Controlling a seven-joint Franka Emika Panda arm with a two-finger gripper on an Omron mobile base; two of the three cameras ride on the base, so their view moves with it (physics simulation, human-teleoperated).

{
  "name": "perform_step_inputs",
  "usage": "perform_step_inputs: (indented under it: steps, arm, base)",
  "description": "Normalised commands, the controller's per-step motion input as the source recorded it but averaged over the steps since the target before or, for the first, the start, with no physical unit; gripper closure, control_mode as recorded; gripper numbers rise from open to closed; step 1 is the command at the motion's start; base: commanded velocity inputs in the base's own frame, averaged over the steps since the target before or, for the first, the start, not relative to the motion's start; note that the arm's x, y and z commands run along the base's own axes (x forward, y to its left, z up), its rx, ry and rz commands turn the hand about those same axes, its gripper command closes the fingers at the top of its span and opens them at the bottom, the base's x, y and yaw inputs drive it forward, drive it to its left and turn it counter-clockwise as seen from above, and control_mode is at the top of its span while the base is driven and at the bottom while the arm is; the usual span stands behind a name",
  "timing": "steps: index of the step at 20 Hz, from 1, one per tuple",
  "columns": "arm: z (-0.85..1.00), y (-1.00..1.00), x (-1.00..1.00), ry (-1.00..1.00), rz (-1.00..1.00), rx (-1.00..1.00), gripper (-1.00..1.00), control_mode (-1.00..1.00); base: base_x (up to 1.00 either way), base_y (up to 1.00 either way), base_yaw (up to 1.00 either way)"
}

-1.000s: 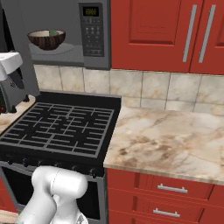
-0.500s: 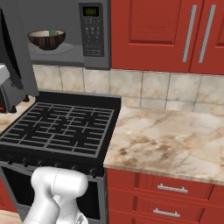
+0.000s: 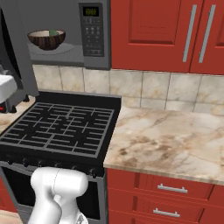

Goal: The microwave is finished heating the shrimp and broccoli. Take the bowl containing the food and place it on the dining counter.

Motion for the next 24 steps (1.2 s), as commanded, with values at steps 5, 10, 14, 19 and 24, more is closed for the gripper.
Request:
perform_step_inputs:
  steps: [5, 10, 14, 19, 24]
  arm:
    - [0.42, -1.00, 0.42, 0.13, 0.09, 0.35, -1.00, -1.00]
    - [-0.03, -1.00, 0.55, 0.38, 0.16, 0.37, -1.00, -1.00]
    - [-0.30, -0.82, 0.11, 0.63, 0.25, 0.43, -1.00, -1.00]
    - [-0.26, -0.05, 0.25, 0.61, 0.30, 0.39, -1.00, -1.00]
    - [-0.41, 0.40, 0.79, 0.39, 0.19, 0.27, -1.00, -1.00]
  base:
    - [0.00, 0.00, 0.00]
    - [0.00, 0.00, 0.00]
    - [0.00, 0.00, 0.00]
    - [0.00, 0.00, 0.00]
    - [0.00, 0.00, 0.00]
